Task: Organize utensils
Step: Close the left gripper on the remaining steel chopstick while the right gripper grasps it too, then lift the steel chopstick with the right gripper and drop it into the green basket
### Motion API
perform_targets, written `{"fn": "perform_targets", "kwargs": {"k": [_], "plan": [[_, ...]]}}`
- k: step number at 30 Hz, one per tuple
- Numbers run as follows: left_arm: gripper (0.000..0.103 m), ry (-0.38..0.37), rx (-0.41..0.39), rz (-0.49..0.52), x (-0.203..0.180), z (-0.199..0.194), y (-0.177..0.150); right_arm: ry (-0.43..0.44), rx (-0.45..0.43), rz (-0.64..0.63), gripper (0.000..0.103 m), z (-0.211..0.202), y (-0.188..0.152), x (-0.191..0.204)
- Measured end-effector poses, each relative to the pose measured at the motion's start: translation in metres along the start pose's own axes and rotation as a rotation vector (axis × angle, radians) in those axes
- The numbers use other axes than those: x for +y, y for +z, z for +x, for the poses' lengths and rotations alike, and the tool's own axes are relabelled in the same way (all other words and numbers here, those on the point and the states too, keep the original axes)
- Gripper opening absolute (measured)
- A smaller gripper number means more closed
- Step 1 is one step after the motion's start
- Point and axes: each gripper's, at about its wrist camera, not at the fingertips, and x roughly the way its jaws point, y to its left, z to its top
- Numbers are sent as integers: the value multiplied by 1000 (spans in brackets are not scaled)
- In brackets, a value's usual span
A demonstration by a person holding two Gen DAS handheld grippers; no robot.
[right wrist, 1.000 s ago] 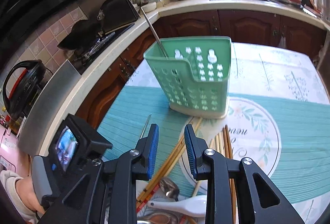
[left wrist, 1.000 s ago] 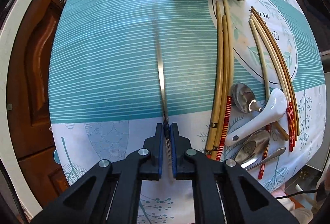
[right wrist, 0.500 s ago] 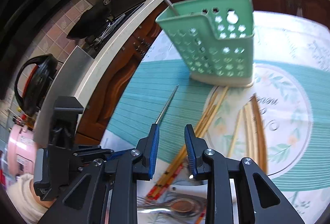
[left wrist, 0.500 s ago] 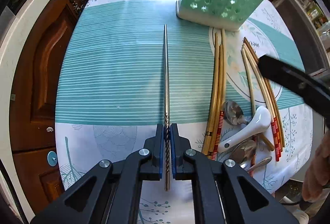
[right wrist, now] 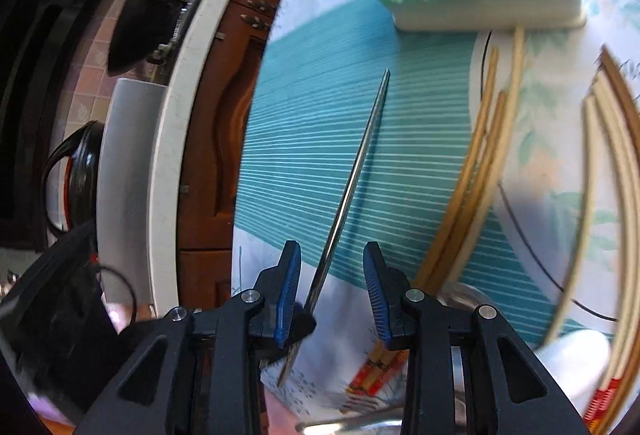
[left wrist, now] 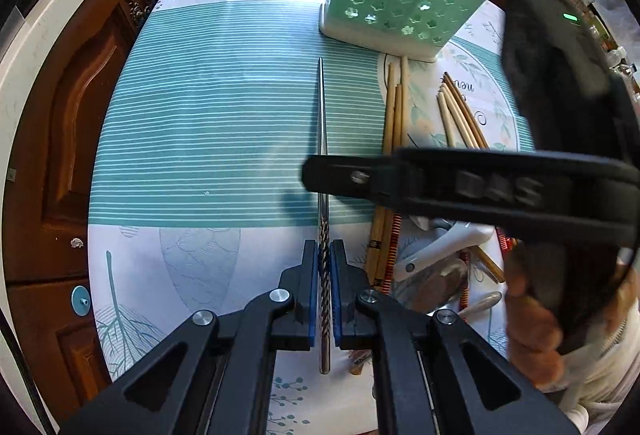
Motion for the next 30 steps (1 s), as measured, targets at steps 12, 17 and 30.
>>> {"fn": "perform_targets", "kwargs": {"k": [12,17,30], "plan": [[3,-33,-4,35,-8,-18,-7,35,-55,-2,11,3,2,4],[2,-61,-4,49,-12,-31,-9,76,-111,-31,9,-25,-7,13],[12,-46,-156,110,-26,-99,24,10,-460,-300,5,-162,-11,102]]}}
